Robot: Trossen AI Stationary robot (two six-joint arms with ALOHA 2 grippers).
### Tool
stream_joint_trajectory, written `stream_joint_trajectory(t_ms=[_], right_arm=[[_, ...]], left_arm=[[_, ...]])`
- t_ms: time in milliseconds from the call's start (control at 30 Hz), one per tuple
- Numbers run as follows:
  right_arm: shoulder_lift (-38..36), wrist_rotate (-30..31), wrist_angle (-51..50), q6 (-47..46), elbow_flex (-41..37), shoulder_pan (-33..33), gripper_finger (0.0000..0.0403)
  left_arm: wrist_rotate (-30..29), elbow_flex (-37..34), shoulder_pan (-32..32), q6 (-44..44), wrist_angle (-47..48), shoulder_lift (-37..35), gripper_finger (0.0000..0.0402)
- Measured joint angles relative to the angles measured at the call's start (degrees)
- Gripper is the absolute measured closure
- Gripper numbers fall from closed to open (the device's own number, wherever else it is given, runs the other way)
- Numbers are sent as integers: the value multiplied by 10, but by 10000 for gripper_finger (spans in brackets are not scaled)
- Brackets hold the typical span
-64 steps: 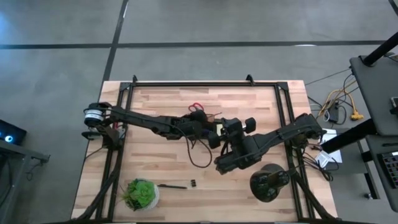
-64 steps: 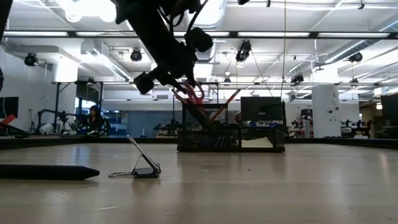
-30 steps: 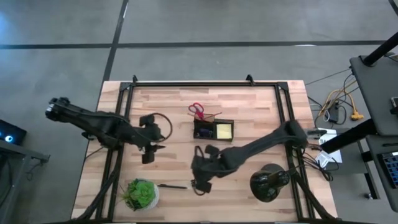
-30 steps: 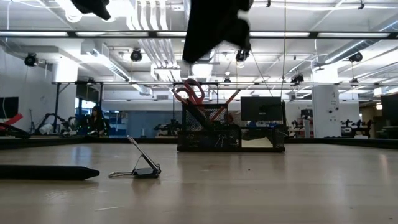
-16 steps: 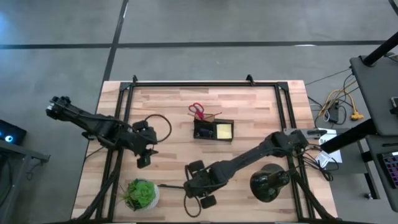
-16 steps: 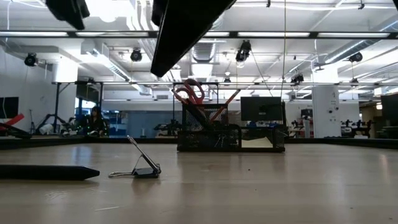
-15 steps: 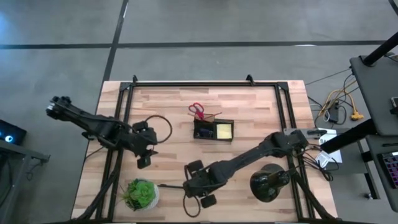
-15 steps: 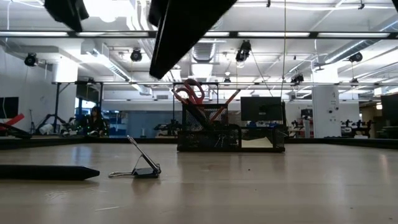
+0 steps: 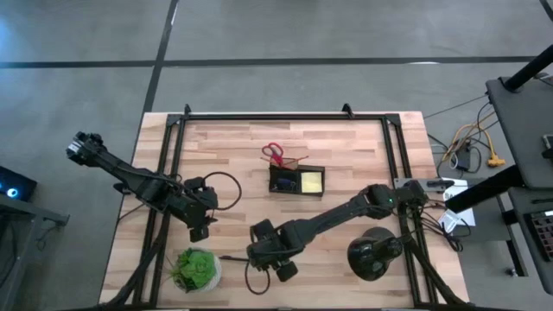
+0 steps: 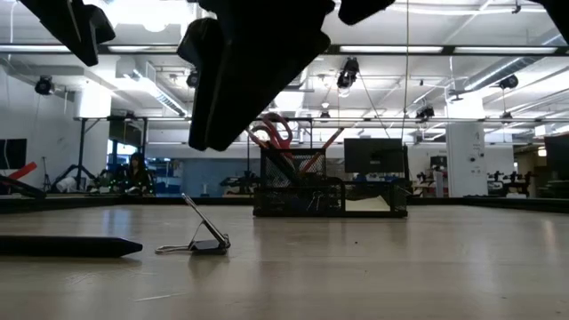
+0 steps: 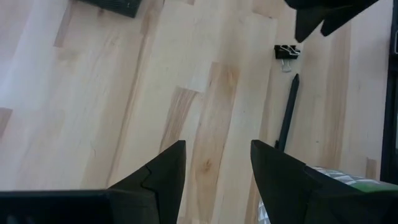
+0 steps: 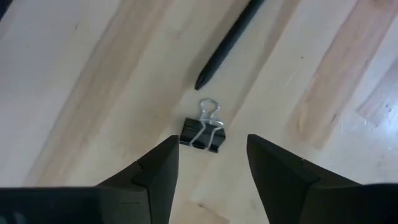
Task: Pick and place office supplies into organizer
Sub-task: Put the black binder clip into the desk organizer
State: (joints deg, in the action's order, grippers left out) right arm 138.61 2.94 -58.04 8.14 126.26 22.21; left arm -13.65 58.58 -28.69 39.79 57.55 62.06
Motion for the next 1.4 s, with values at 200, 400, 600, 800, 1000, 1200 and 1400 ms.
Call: stream_joint_trajectory(t_ms=[200,400,600,800,1000,1200,1400], right_arm=[[16,-25,1,-8,-2,-11,227],[27,-32,6,24,-2,-7,225],[28,-30,37,24,-2,-13,225],[28,-32,40,-25,-5,-15,225],[28,-34,57,-137,-9,-16,225],[28,-34,61,-207,-18,-15,225],[28,-30,65,-223,-28,-15,225]], left_arm=[[-2,0,0,-1,-1,-3,237],[-2,0,0,-1,0,-3,237],[-4,-1,0,-2,0,-3,237],[-10,-1,1,-2,0,-3,237],[-12,-1,1,-1,0,-3,237],[-12,-1,1,-3,0,-3,237],[-12,-1,1,-14,0,-3,237]])
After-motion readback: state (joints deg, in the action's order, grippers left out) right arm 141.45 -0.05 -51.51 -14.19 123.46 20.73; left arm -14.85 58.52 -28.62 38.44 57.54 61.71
